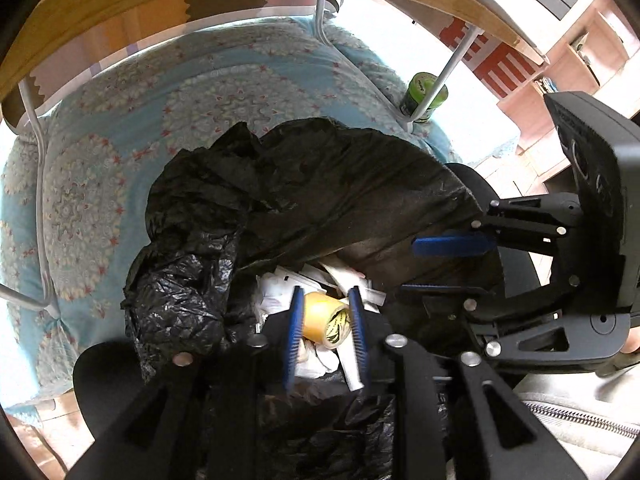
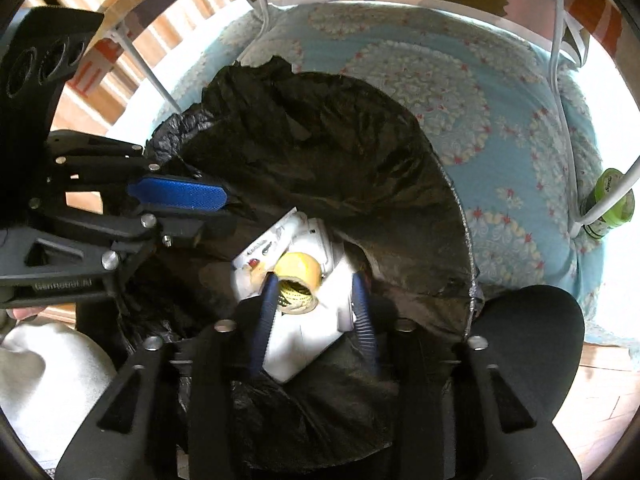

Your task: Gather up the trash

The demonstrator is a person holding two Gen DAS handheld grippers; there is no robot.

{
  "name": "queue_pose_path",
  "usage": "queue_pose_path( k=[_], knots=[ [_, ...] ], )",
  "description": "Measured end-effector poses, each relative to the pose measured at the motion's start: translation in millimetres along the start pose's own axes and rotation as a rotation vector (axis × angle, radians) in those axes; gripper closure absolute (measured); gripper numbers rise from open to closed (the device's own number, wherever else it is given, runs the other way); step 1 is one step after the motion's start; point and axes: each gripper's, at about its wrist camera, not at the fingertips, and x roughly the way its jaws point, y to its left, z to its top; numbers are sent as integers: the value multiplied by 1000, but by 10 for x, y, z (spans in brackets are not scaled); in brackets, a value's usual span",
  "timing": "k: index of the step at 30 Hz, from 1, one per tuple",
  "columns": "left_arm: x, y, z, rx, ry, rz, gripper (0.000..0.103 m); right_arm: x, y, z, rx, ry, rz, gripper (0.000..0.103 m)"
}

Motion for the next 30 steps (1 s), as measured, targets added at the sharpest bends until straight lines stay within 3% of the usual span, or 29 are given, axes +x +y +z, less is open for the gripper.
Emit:
queue_pose_path(
  k=[2, 3, 11, 16, 20, 25, 27, 30],
  knots=[
    [-18, -5, 2, -13, -6, 8, 59, -31, 2, 1, -2, -6, 1, 63],
    [-49, -8, -6, -19, -18, 10, 57, -46, 9, 3, -3, -9, 1, 62],
    [-261, -89, -53, -14, -62, 17, 56, -288, 77, -4, -22, -48, 2, 61],
    [-424, -157, -100, -12, -86, 23, 56, -505, 122, -14, -34, -80, 6, 50],
    [-617, -241, -153, -1, -126, 27, 43, -711, 182, -18, -54, -102, 4, 38],
    [-906, -326, -213, 20, -176, 0, 42, -965, 278, -49, -86, -115, 20, 28],
    [-1014, -344, -240, 24, -203, 3, 35, -1060, 312, -65, -97, -113, 33, 24],
    [-1159, -385, -262, 28, -222, 7, 26, -1167, 358, -92, -117, -110, 36, 23]
  ],
)
